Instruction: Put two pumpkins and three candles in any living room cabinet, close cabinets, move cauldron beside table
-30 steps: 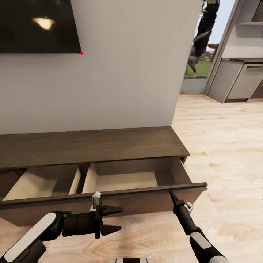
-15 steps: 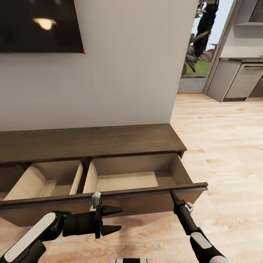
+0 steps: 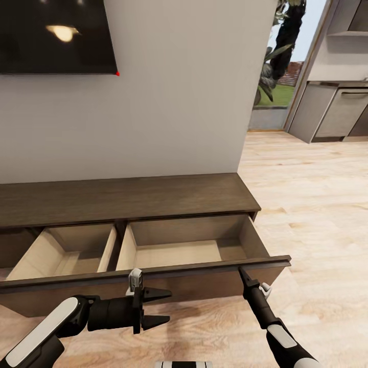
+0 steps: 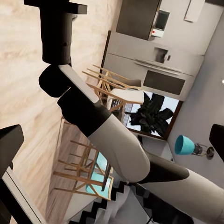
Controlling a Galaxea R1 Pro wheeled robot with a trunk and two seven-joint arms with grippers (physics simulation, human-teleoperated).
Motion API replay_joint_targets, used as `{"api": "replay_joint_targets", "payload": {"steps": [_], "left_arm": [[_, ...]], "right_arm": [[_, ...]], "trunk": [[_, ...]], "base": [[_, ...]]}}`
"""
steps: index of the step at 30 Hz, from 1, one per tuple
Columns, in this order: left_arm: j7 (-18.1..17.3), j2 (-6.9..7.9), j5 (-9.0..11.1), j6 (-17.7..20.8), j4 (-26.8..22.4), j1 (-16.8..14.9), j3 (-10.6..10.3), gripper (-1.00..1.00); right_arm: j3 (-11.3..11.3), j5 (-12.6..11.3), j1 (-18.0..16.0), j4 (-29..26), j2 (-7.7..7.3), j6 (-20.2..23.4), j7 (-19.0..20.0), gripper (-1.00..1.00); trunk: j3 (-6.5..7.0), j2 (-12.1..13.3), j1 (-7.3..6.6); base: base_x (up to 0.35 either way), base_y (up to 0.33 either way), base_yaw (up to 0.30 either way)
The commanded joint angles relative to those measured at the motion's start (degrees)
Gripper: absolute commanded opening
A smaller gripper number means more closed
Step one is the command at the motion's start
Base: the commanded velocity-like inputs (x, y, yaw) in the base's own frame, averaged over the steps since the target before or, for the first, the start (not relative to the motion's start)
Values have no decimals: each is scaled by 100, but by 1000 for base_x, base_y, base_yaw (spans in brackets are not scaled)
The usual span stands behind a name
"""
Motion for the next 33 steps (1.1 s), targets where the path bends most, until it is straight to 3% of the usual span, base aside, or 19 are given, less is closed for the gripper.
{"api": "replay_joint_targets", "payload": {"steps": [1,27,28,33], "left_arm": [[52,3,61,5,-1,-6,-6,100],[52,3,61,3,-1,-6,-6,100],[52,3,60,3,-1,-6,-5,100],[52,3,57,2,-1,-6,-5,100]], "right_arm": [[338,-6,-2,4,36,69,25,-100],[337,-6,-2,4,36,70,29,-100],[339,-6,-2,4,36,70,27,100],[338,-6,-2,8,36,74,25,100]], "trunk": [[-4,-2,-2],[-4,-2,-2],[-4,-2,-2],[-4,-2,-2]], "base": [[-15,0,0],[-15,0,0],[0,0,0],[0,0,0]]}}
